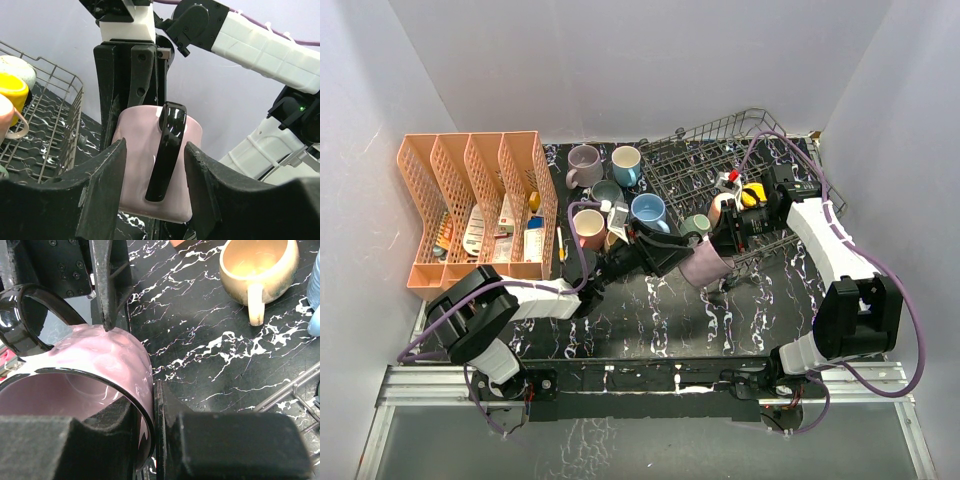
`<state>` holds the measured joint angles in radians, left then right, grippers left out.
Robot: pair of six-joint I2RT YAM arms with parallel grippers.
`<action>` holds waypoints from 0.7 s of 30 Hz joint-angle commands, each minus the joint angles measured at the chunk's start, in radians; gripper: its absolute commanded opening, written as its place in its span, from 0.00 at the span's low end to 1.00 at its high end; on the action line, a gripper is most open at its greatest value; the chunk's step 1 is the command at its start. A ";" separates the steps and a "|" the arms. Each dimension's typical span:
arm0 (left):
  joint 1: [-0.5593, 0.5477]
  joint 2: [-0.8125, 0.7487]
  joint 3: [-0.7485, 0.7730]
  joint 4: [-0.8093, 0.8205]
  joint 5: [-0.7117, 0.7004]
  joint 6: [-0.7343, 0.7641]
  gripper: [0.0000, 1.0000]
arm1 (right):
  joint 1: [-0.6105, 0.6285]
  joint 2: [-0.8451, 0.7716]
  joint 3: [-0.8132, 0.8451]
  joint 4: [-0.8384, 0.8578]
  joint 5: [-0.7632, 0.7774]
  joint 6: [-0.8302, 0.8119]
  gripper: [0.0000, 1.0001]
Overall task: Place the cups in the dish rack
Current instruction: Position the cup upside down at the center of the board.
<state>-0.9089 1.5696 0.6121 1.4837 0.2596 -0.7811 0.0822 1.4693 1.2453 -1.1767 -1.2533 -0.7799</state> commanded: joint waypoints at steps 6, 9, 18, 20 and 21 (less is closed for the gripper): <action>0.001 -0.038 -0.018 0.001 0.014 0.073 0.37 | 0.007 -0.015 0.024 0.000 -0.101 0.013 0.08; 0.000 -0.035 -0.018 -0.003 0.021 0.082 0.22 | 0.009 -0.011 0.024 0.000 -0.100 0.013 0.08; 0.002 -0.134 -0.060 -0.054 0.029 0.178 0.00 | 0.019 -0.019 -0.002 0.042 -0.037 0.037 0.27; 0.002 -0.176 -0.075 -0.097 0.016 0.200 0.00 | 0.022 -0.024 -0.008 0.051 -0.019 0.037 0.33; 0.002 -0.195 -0.083 -0.123 0.011 0.210 0.00 | 0.024 -0.027 -0.010 0.053 -0.012 0.037 0.37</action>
<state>-0.9089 1.4830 0.5465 1.4021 0.2924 -0.6353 0.0990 1.4796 1.2449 -1.1709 -1.2491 -0.7479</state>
